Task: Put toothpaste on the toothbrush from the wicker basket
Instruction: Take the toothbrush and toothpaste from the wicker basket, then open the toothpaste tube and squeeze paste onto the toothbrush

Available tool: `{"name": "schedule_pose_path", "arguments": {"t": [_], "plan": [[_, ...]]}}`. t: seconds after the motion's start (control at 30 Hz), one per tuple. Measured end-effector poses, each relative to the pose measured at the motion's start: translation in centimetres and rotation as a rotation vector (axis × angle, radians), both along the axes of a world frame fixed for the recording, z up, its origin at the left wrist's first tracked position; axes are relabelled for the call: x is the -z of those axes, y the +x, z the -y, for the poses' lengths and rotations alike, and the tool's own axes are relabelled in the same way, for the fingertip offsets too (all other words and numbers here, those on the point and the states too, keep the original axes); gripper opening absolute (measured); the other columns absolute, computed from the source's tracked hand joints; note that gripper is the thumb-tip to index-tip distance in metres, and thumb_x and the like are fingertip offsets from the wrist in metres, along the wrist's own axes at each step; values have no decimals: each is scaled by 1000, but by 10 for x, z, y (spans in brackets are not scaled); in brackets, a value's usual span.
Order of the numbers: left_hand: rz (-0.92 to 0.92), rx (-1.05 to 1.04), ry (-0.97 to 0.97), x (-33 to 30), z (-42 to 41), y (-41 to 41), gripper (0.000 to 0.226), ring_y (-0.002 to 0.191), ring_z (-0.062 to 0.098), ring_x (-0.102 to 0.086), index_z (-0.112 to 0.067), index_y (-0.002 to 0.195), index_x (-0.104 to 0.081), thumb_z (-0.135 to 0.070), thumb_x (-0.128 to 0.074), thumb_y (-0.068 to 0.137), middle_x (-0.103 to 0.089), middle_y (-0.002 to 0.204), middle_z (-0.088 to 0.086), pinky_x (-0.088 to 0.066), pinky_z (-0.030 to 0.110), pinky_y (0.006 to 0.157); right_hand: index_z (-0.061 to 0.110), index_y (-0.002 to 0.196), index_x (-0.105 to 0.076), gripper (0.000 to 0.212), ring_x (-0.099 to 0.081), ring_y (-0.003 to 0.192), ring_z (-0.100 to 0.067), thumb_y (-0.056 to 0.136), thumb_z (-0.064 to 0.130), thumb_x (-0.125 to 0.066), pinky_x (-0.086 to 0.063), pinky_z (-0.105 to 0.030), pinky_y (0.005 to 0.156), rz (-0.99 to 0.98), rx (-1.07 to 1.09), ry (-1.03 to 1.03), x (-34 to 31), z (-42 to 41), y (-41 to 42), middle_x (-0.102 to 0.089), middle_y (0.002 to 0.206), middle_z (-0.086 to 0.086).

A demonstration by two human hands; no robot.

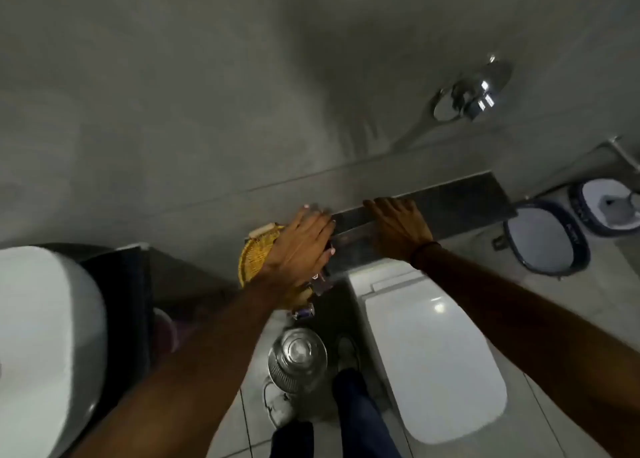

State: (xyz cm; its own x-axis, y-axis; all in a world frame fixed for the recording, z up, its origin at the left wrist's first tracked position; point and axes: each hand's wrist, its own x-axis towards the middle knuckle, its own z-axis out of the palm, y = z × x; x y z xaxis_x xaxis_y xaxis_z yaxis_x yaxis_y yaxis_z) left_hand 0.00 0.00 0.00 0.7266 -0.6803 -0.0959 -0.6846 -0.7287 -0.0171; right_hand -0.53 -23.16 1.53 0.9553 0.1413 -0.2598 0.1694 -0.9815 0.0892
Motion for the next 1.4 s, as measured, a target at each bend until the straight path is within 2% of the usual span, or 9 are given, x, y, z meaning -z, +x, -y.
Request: {"name": "schedule_pose_path", "arguments": {"t": [0.2,0.43,0.63,0.73,0.87,0.97,1.13,1.2,1.4], "plan": [[-225,-216,108,100,61,15,74,143,32,-41,-7,158,-33,-45,-52,98,-48,154,14,-18,46,128,19,153,-37,75,-48,136,-36,85,29,-66,-41,-53,110,-158,40,15,100,14,34,-49,147,-14],[-130,-222,108,140,86,30,43,125,27,-54,-18,135,-59,-33,-62,94,-63,136,7,-36,41,107,14,133,-59,42,-48,131,-39,91,11,-59,-47,-53,102,-128,-31,-1,144,28,38,-52,140,-16],[-662,-662,-596,105,69,17,35,117,21,-61,-17,131,-70,-15,-69,95,-62,131,7,-47,24,99,14,135,-61,43,-50,129,-37,92,14,-66,-52,-51,100,-64,56,186,102,40,7,-56,138,-13],[-934,-889,-1001,60,52,-2,38,101,22,-75,-15,132,-69,-5,-68,95,-72,122,16,-62,33,93,14,137,-61,44,-52,128,-36,94,20,-67,-54,-49,100,-31,71,286,57,29,-9,-58,137,-13],[-910,-971,-1251,-1,14,-33,37,78,12,-78,-7,129,-71,-1,-70,93,-79,91,3,-65,26,82,13,134,-62,49,-60,120,-34,87,13,-75,-55,-48,102,84,213,502,3,-5,-28,-63,132,-12],[-907,-1076,-1466,-36,-22,-54,37,91,31,-77,-1,130,-69,0,-69,93,-78,101,14,-66,26,80,12,124,-62,52,-63,111,-26,78,20,-85,-55,-40,100,184,558,825,-24,-46,-49,-66,122,-10],[-982,-1086,-1610,-70,-75,-88,39,106,42,-74,4,134,-66,-1,-67,96,-76,117,26,-64,29,85,10,96,-71,27,-70,78,-21,80,27,-85,-63,-41,83,-307,1110,1653,-49,-120,-67,-70,90,-8],[-1053,-1071,-1656,-77,-93,-99,38,108,40,-74,3,135,-65,-3,-65,97,-77,115,25,-64,31,88,0,113,-68,35,-72,80,-22,87,21,-79,-63,-34,78,-373,1121,1813,-59,-142,-64,-73,92,-11],[-1074,-1036,-1849,-96,-136,-108,37,108,34,-76,1,136,-62,3,-56,100,-77,119,20,-64,33,90,-2,129,-59,43,-71,85,-19,96,23,-69,-60,-27,76,-369,913,1798,-108,-188,-59,-71,108,-15]]}}
